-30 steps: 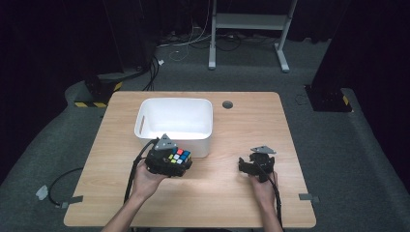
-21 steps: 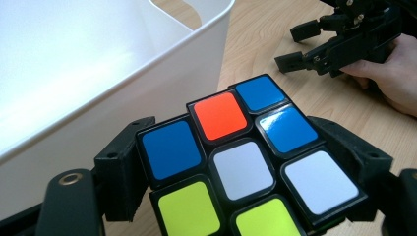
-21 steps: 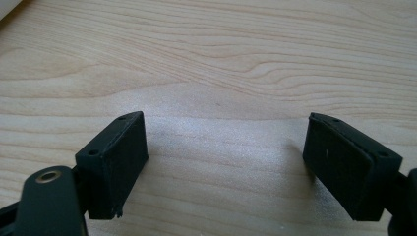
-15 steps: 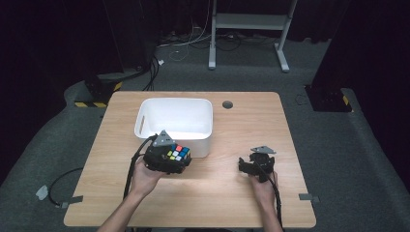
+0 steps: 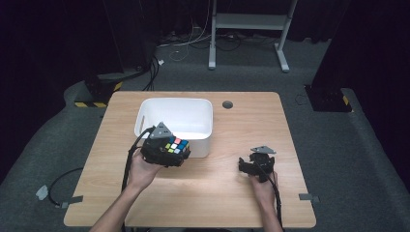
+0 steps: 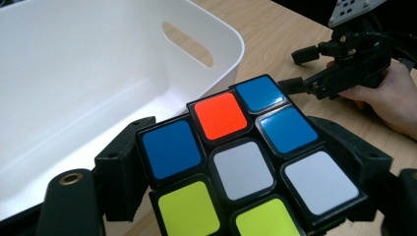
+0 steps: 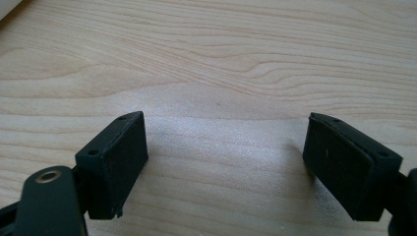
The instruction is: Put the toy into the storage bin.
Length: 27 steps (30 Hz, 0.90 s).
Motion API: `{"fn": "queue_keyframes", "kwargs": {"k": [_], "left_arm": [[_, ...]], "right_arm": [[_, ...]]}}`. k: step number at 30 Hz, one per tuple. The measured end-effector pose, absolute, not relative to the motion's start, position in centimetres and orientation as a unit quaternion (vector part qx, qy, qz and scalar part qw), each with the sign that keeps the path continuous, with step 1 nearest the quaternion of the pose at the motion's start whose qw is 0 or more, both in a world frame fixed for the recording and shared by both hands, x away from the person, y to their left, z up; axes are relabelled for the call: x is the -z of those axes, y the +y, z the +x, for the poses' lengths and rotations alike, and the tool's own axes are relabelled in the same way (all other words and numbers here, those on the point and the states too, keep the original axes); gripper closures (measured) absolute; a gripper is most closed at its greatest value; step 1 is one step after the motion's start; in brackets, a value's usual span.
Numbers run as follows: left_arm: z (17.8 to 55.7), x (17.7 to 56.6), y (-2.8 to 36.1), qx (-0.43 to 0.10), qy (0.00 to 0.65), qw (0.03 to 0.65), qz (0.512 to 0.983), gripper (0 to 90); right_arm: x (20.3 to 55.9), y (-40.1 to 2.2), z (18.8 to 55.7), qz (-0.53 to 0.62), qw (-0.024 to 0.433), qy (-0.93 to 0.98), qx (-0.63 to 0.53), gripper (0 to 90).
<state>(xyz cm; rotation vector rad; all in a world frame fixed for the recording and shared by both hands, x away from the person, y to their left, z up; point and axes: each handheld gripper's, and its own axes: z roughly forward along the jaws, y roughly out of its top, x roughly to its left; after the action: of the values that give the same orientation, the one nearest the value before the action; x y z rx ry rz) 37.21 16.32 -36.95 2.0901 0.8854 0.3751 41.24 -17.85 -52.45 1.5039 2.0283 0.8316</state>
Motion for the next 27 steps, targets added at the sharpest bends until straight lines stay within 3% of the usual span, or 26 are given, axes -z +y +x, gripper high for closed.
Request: {"fn": "queue_keyframes", "kwargs": {"k": [27], "left_arm": [[40.2,34.2,16.0,-0.148,0.350,0.422,0.823,22.7]], "right_arm": [[52.5,-17.9,41.2,0.548,0.240,0.742,-0.304,16.8]]}}
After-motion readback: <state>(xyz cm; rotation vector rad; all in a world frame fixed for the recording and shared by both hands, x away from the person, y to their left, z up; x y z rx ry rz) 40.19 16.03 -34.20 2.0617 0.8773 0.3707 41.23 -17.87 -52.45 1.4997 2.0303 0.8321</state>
